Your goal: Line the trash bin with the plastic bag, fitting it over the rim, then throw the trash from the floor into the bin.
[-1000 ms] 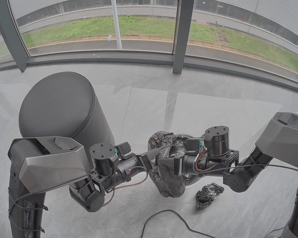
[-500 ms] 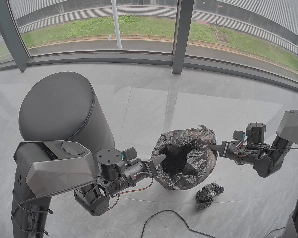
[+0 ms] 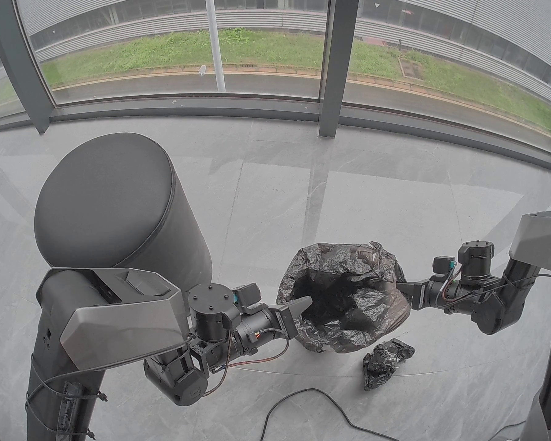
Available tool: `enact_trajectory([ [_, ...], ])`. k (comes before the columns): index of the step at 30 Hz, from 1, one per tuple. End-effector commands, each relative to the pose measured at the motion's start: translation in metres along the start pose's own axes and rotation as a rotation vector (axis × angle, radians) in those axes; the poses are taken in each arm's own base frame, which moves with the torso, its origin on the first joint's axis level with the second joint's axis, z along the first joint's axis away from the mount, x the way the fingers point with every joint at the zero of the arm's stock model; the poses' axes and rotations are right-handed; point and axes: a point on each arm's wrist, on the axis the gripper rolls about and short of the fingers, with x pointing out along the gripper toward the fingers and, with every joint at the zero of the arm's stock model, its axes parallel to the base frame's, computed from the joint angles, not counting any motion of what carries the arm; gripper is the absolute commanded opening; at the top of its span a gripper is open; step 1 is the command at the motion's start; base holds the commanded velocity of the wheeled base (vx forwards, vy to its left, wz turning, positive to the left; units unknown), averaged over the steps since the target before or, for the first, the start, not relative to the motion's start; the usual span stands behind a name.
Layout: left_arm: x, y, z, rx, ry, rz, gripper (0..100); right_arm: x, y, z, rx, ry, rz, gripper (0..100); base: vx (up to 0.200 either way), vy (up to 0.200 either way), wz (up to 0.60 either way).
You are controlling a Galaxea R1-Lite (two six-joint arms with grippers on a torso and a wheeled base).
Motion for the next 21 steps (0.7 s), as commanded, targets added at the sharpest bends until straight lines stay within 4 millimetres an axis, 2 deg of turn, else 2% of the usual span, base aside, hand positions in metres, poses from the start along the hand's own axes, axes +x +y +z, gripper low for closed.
enact_trajectory([
  [1, 0.000, 0.000, -0.003, -0.002, 0.004, 0.006, 0, 0.017, -0.020, -0.019, -0.083, 0.043, -0.027, 0, 0.000, 0.000, 0.00],
  [8, 0.001, 0.001, -0.002, -0.003, -0.013, 0.027, 0, 0.019, -0.030, -0.025, -0.154, 0.056, -0.063, 0, 0.000, 0.000, 0.00],
  [14, 0.001, 0.000, 0.000, 0.000, -0.020, 0.026, 0, 0.031, -0.033, -0.017, -0.179, 0.020, -0.056, 0, 0.000, 0.000, 0.00],
  [15, 0.000, 0.000, 0.000, 0.000, -0.021, 0.025, 0, 0.031, -0.033, -0.016, -0.181, 0.016, -0.055, 100, 0.000, 0.000, 0.00],
  [21, 0.000, 0.001, 0.000, 0.000, -0.021, 0.027, 0, 0.031, -0.032, -0.009, -0.202, -0.032, -0.056, 100, 0.000, 0.000, 0.00],
])
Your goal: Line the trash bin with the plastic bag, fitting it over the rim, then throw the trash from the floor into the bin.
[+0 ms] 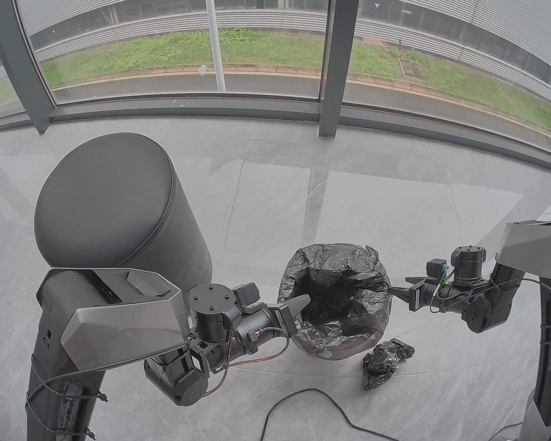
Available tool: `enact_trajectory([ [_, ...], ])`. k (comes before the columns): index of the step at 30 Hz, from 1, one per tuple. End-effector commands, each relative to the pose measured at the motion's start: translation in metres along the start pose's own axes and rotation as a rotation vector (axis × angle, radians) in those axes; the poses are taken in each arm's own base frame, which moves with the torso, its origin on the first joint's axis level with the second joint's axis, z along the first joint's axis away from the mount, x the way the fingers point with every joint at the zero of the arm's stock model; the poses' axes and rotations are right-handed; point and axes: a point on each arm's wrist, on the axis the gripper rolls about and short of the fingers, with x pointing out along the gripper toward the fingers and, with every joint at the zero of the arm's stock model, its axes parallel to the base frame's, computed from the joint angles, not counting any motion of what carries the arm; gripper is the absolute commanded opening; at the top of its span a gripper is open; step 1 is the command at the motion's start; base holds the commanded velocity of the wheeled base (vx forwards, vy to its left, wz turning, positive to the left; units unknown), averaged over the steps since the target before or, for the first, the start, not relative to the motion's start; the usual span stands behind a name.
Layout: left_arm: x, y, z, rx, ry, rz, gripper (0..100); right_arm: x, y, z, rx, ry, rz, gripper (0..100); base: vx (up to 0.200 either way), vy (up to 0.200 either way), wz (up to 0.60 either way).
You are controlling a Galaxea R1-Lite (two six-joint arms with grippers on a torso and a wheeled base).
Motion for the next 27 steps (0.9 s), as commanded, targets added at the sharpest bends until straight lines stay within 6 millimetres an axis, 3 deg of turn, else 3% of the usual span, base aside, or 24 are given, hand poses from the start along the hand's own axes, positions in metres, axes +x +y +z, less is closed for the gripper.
enact_trajectory([
  [1, 0.000, 0.000, 0.000, 0.000, 0.000, 0.000, 0, -0.001, -0.003, 0.004, -0.013, -0.030, -0.010, 100, 0.000, 0.000, 0.00],
  [4, 0.000, 0.001, -0.001, -0.001, 0.002, 0.001, 0, -0.005, -0.012, 0.011, -0.016, -0.060, -0.037, 100, 0.000, 0.000, 0.00],
  [7, 0.000, 0.001, -0.002, -0.001, 0.003, 0.004, 0, -0.003, -0.021, 0.030, -0.043, -0.127, -0.055, 100, 0.000, 0.000, 0.00],
  [10, 0.001, 0.004, -0.004, -0.003, 0.010, 0.007, 0, -0.006, -0.019, 0.049, -0.072, -0.179, -0.055, 100, 0.000, 0.000, 0.00],
  [13, 0.004, 0.008, -0.009, -0.004, 0.016, 0.014, 0, -0.009, -0.014, 0.054, -0.080, -0.189, -0.048, 100, 0.000, 0.000, 0.00],
  [15, 0.005, 0.010, -0.011, 0.001, 0.014, 0.022, 0, -0.009, -0.004, 0.061, -0.095, -0.203, -0.028, 100, 0.000, 0.000, 0.00],
  [19, 0.010, 0.012, -0.011, 0.010, -0.017, 0.050, 0, -0.001, 0.043, 0.084, -0.150, -0.254, 0.085, 100, 0.000, 0.000, 0.00],
  [23, 0.009, 0.009, -0.006, 0.013, -0.030, 0.044, 0, 0.015, 0.076, 0.080, -0.180, -0.240, 0.168, 100, 0.000, 0.000, 0.00],
  [24, 0.008, 0.008, -0.005, 0.014, -0.032, 0.043, 0, 0.019, 0.080, 0.076, -0.181, -0.230, 0.182, 0, 0.000, 0.000, 0.00],
  [27, 0.006, 0.003, 0.001, 0.016, -0.049, 0.040, 0, 0.022, 0.097, 0.071, -0.189, -0.210, 0.222, 0, 0.000, 0.000, 0.00],
])
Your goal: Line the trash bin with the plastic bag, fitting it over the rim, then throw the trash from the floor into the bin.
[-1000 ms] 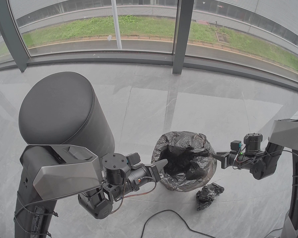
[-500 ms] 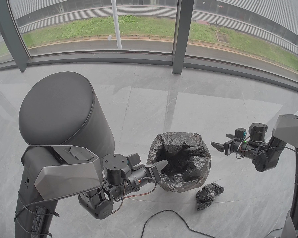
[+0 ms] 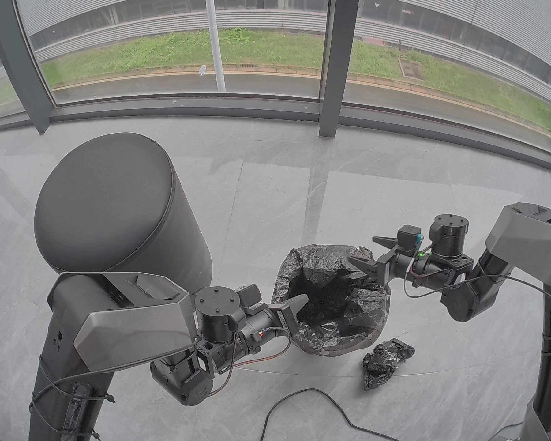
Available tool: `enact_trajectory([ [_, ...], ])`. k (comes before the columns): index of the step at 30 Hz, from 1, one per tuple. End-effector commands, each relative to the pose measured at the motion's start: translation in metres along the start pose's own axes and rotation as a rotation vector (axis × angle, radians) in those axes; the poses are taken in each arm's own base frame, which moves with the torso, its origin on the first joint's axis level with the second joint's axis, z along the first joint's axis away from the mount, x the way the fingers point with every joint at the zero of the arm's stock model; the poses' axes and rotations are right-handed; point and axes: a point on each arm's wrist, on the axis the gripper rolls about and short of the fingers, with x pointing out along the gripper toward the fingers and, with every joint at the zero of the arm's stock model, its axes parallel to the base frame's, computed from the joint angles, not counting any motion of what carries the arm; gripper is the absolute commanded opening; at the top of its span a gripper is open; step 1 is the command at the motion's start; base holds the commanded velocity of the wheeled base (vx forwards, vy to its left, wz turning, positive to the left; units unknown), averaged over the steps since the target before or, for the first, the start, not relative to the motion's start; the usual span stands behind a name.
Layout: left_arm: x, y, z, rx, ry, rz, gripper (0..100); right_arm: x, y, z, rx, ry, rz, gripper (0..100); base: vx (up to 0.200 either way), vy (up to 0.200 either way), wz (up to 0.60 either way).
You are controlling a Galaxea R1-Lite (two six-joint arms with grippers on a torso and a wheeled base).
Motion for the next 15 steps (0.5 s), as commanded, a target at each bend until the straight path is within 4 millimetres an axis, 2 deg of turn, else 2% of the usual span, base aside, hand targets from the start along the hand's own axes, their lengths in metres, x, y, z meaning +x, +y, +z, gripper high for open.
enact_trajectory([
  [1, -0.002, -0.006, 0.009, 0.004, -0.031, 0.000, 0, 0.012, 0.035, -0.001, -0.014, 0.015, 0.089, 0, 0.000, 0.000, 0.00],
  [3, -0.003, -0.008, 0.013, 0.006, -0.044, -0.002, 0, 0.010, 0.036, -0.005, -0.011, 0.030, 0.091, 0, 0.000, 0.000, 0.00],
  [8, -0.003, -0.008, 0.015, 0.007, -0.049, -0.002, 0, 0.011, 0.023, -0.024, -0.039, 0.076, 0.050, 0, 0.000, 0.000, 0.00],
  [9, -0.004, -0.008, 0.015, 0.007, -0.051, 0.003, 0, 0.011, 0.019, -0.035, -0.031, 0.103, 0.028, 0, 0.000, 0.000, 0.00],
  [15, -0.005, -0.007, 0.019, 0.008, -0.066, 0.011, 0, 0.019, 0.019, -0.052, -0.020, 0.138, 0.034, 0, 0.000, 0.000, 0.00],
])
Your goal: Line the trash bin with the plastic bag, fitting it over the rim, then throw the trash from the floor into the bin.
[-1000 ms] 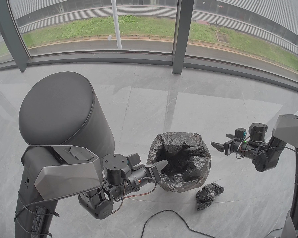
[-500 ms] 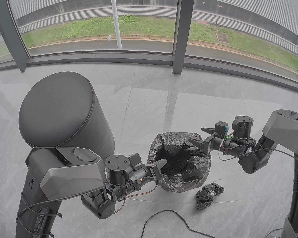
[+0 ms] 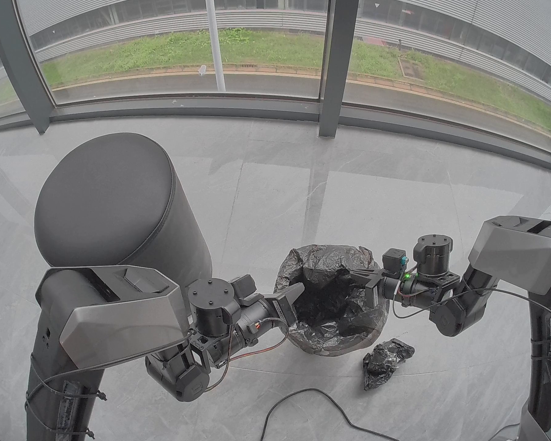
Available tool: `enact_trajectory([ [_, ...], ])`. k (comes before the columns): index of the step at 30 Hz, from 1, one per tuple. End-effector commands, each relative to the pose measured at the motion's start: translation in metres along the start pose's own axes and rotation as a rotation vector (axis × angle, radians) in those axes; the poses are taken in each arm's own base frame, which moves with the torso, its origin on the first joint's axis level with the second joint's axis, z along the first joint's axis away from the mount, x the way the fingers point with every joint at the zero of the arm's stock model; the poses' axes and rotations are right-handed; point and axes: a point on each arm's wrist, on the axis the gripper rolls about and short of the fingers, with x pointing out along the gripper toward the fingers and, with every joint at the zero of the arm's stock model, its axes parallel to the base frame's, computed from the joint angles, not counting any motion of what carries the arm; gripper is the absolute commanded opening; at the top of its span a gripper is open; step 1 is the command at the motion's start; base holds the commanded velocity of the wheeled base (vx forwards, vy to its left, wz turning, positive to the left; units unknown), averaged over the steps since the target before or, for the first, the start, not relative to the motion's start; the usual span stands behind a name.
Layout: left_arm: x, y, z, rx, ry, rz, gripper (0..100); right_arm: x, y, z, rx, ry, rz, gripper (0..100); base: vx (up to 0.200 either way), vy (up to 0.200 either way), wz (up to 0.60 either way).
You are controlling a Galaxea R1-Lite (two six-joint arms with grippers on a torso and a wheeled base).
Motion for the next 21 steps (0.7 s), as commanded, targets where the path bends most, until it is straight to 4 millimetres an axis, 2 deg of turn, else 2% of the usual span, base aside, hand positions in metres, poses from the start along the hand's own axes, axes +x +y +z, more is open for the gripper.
enact_trajectory([
  [1, -0.001, 0.000, 0.004, 0.000, -0.012, 0.001, 0, 0.013, 0.005, -0.026, 0.016, 0.055, 0.023, 0, 0.000, 0.000, 0.00],
  [3, -0.001, 0.000, 0.005, 0.000, -0.013, 0.002, 0, 0.017, 0.007, -0.029, 0.016, 0.060, 0.029, 0, 0.000, 0.000, 0.00],
  [5, -0.002, 0.001, 0.006, 0.000, -0.015, 0.007, 0, 0.029, 0.008, -0.038, 0.014, 0.063, 0.038, 0, 0.000, 0.000, 0.00],
  [10, -0.004, 0.003, 0.005, -0.002, -0.008, 0.015, 0, 0.043, 0.001, -0.035, 0.006, 0.043, 0.029, 0, 0.000, 0.000, 0.00],
  [13, -0.004, 0.002, 0.005, -0.002, -0.008, 0.015, 0, 0.044, -0.001, -0.033, 0.002, 0.031, 0.027, 0, 0.000, 0.000, 0.00],
  [17, -0.005, 0.001, 0.007, -0.001, -0.014, 0.011, 0, 0.029, 0.003, -0.004, -0.015, -0.016, 0.026, 0, 0.000, 0.000, 0.00],
  [21, -0.006, -0.002, 0.010, 0.000, -0.019, 0.007, 0, -0.007, 0.013, 0.032, -0.022, -0.049, 0.028, 0, 0.000, 0.000, 0.00],
])
